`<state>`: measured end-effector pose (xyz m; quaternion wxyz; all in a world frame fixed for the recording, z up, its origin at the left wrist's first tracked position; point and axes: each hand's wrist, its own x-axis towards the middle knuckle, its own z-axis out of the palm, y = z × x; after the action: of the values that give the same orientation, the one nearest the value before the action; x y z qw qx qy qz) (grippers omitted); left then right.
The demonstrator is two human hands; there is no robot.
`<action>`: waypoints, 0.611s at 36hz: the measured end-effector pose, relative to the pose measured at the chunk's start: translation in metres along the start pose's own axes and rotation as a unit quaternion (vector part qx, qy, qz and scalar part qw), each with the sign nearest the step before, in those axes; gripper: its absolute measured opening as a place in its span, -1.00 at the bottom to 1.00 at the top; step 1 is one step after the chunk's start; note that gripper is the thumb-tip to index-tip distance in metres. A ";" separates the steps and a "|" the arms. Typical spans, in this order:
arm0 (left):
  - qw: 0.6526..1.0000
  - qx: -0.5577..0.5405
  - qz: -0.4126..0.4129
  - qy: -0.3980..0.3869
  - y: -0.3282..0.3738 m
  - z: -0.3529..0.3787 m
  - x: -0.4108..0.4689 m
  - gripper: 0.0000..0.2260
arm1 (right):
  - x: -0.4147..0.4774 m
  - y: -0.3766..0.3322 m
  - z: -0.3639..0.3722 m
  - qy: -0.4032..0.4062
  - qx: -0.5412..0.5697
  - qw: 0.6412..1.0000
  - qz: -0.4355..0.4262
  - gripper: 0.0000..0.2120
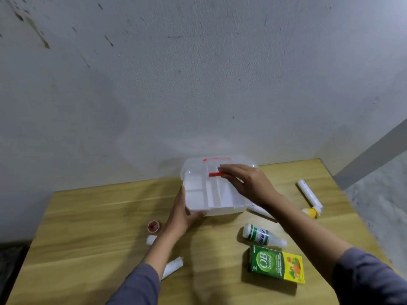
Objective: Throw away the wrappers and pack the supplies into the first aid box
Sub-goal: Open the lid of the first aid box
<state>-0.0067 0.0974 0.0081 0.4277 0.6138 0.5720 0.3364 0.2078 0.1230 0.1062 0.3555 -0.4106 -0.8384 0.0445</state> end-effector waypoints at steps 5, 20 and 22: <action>1.000 -0.025 -0.010 0.009 0.002 0.004 -0.007 -0.23 | 0.032 0.012 -0.013 0.034 0.008 0.997 0.063 -0.74; 0.995 -0.061 -0.068 0.027 0.004 0.016 -0.016 -0.14 | 0.039 0.071 -0.028 0.081 0.009 0.971 0.224 -0.78; 0.995 -0.060 -0.073 0.028 0.006 0.016 -0.016 -0.14 | 0.035 0.078 -0.029 0.093 0.030 0.963 0.252 -0.79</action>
<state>0.0086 0.0796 0.0086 0.4708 0.5340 0.6057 0.3555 0.2632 0.1935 0.1183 0.4211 -0.6003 -0.6693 0.1192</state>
